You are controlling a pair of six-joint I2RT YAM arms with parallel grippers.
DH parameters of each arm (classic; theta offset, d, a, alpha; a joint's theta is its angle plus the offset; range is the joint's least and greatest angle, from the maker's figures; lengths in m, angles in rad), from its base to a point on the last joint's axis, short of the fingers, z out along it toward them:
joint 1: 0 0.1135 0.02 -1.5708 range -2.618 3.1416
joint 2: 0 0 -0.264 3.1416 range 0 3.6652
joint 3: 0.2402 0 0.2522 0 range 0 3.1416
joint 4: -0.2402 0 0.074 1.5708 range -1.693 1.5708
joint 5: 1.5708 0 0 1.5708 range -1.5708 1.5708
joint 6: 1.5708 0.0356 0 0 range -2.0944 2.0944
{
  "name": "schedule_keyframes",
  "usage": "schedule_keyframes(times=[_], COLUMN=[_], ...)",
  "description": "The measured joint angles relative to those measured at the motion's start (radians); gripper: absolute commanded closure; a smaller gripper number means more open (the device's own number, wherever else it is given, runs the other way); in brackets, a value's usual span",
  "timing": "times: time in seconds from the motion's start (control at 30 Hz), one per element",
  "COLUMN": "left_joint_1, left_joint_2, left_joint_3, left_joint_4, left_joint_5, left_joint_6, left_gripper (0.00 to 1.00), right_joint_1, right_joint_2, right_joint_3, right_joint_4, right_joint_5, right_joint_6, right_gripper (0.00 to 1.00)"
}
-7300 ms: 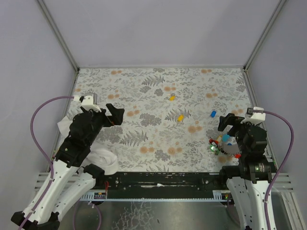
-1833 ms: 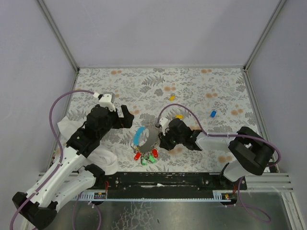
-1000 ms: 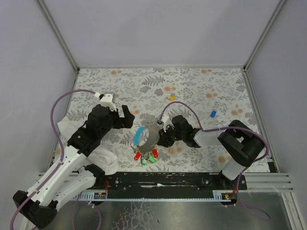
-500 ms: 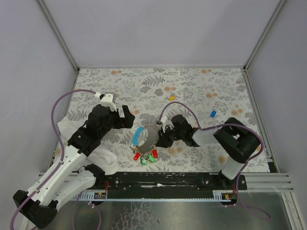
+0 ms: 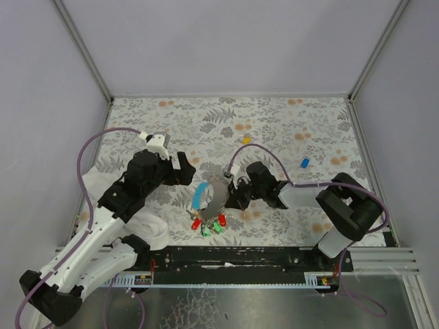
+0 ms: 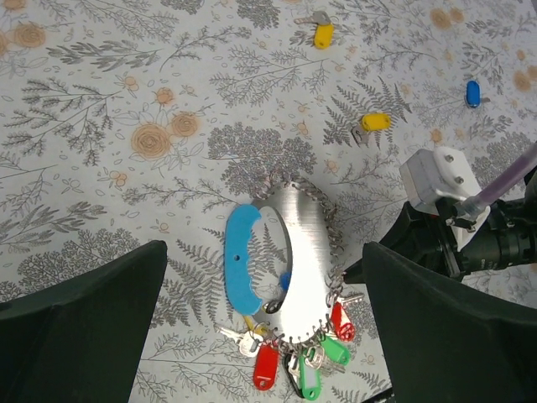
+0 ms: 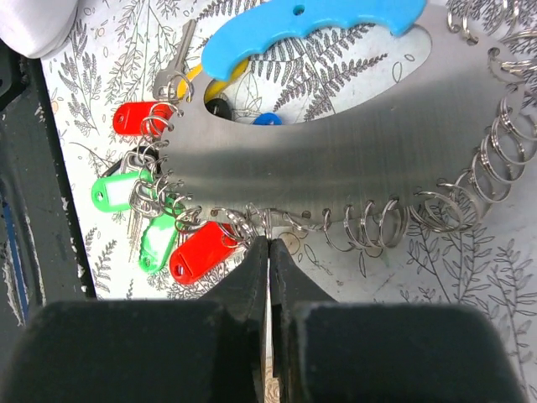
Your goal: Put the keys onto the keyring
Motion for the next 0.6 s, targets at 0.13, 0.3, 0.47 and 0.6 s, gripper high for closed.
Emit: schedule_keyframes(times=[0.13, 0.3, 0.47, 0.6], left_joint_1=[0.000, 0.000, 0.000, 0.000], left_joint_2=[0.014, 0.039, 0.041, 0.028], left_joint_3=[0.000, -0.001, -0.058, -0.172], left_joint_4=[0.000, 0.008, 0.094, 0.198], left_joint_5=[0.040, 0.119, 0.201, 0.257], left_joint_6=[-0.007, -0.064, -0.167, -0.235], left_gripper=[0.00, 0.01, 0.06, 0.06], right_joint_1=[0.000, 0.000, 0.000, 0.000], right_joint_2=[-0.047, -0.106, -0.187, -0.239], right_joint_3=[0.041, 0.105, 0.119, 0.119], right_joint_4=[-0.110, -0.241, -0.314, -0.344], right_joint_5=[0.023, 0.053, 0.074, 0.083], right_joint_6=[-0.059, -0.136, -0.198, -0.247], right_gripper=[1.00, 1.00, 1.00, 1.00])
